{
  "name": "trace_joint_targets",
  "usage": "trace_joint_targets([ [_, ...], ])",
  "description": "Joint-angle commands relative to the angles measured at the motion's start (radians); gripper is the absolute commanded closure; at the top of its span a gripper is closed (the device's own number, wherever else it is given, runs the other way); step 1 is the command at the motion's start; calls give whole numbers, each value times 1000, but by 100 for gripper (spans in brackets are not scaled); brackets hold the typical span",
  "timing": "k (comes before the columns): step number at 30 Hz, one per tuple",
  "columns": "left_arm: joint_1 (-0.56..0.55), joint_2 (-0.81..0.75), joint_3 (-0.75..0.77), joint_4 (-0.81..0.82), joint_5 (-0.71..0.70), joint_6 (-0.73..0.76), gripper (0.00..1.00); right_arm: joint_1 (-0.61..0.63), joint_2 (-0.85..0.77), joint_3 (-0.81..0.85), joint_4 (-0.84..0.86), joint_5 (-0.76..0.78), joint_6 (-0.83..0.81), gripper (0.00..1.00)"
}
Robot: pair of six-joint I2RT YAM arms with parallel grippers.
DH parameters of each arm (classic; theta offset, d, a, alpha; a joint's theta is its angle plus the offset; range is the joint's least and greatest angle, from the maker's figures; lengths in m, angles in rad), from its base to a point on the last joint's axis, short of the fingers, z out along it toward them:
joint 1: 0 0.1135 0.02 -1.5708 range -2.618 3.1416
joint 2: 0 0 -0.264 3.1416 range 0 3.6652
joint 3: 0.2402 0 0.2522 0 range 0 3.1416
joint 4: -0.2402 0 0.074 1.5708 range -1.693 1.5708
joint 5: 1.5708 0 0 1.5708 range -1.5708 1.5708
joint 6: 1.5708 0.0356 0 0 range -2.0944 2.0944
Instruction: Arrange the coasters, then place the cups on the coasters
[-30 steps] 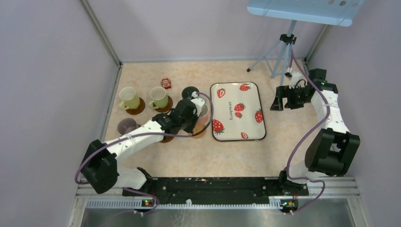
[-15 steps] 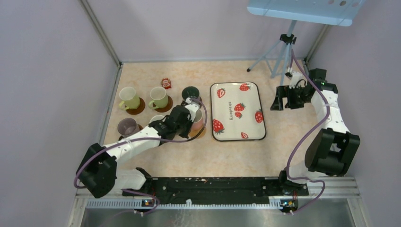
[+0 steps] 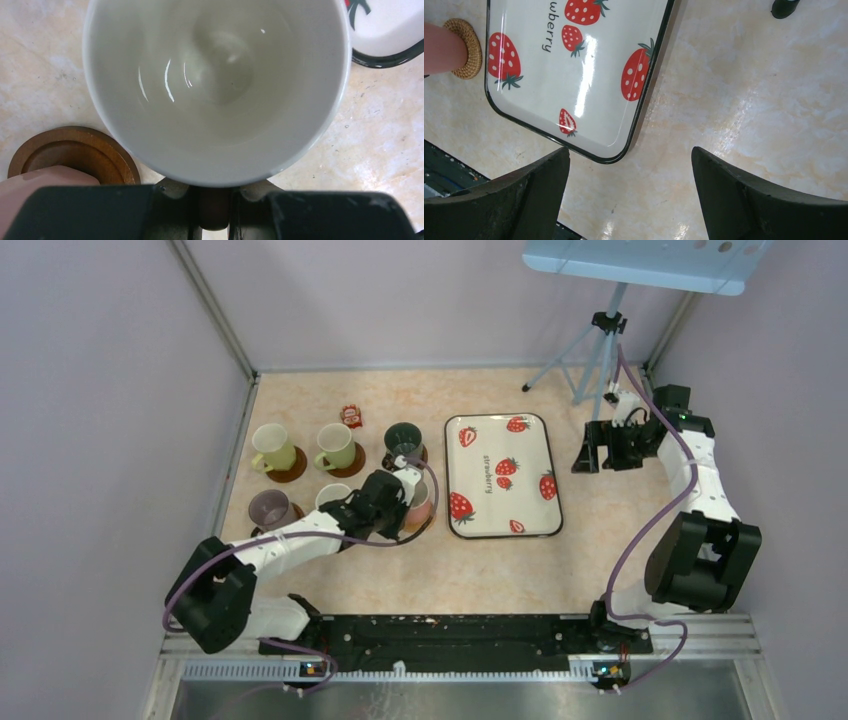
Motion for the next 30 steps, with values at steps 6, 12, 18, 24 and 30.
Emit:
trace_joint_targets([
  [6, 3, 10, 10, 73, -21, -7, 70, -14, -23, 27, 22, 6, 14, 10],
  [12, 3, -12, 31, 3, -16, 7, 47, -13, -19, 34, 30, 6, 20, 10],
  [18, 3, -76, 60, -93, -2, 40, 23, -13, -22, 22, 48, 3, 30, 10],
  [24, 3, -125, 127, -189, 6, 76, 1, -7, -9, 15, 66, -7, 43, 10],
  [30, 3, -203, 211, -254, 18, 98, 1, 26, 16, 31, 80, 7, 43, 10],
])
